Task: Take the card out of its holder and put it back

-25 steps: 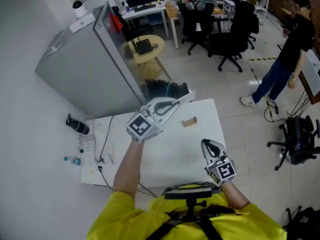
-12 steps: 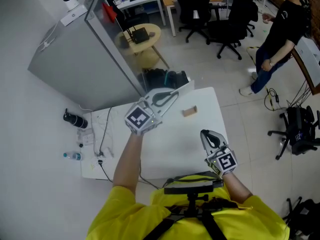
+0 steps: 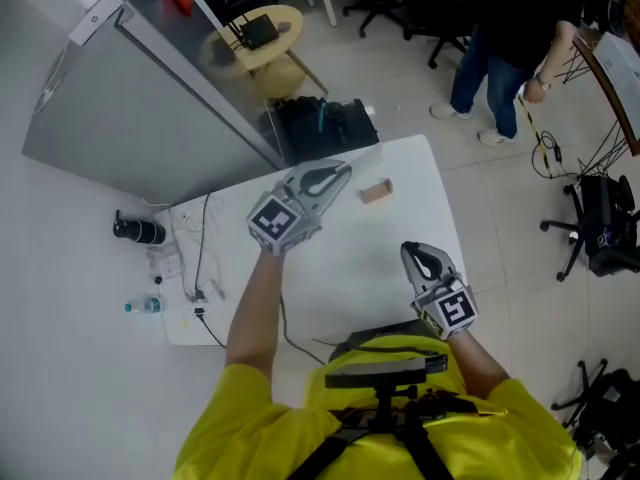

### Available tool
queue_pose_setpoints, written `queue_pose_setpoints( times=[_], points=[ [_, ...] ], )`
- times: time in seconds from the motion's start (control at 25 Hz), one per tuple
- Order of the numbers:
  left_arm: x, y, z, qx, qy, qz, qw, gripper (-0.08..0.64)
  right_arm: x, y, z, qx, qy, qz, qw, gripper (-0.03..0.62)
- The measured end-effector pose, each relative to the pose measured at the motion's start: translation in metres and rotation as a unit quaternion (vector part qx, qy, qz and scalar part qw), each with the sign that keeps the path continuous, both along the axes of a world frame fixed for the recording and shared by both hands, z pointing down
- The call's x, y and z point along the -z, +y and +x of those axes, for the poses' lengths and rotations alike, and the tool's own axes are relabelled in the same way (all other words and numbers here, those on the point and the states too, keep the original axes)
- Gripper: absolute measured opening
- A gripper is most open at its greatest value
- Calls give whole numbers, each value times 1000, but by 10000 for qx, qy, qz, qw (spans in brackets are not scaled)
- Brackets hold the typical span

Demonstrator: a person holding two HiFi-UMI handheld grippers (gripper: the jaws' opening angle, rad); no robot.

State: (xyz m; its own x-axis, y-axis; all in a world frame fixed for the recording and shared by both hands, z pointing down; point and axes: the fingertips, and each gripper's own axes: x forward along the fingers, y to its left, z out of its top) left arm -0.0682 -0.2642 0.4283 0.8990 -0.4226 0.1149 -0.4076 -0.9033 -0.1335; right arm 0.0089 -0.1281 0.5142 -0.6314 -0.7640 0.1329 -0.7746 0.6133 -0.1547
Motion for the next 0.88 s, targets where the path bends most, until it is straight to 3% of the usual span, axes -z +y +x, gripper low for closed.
queue_pose_setpoints(
  times=[0.36,0.64,0.88],
  points=[
    [-95,-45,17,-239,-65,-543,9982,20,-65,-26,0,79,37,-556,9984,7],
    [-190,-66,20,-470,-109,-1170,9920,20,-115,-26,-2,78,34,-1079,9941,7],
    [-238,-65,24,-663,-218,-1455,9869,20,-140,-22,1,102,17,-1410,9900,7]
  ],
)
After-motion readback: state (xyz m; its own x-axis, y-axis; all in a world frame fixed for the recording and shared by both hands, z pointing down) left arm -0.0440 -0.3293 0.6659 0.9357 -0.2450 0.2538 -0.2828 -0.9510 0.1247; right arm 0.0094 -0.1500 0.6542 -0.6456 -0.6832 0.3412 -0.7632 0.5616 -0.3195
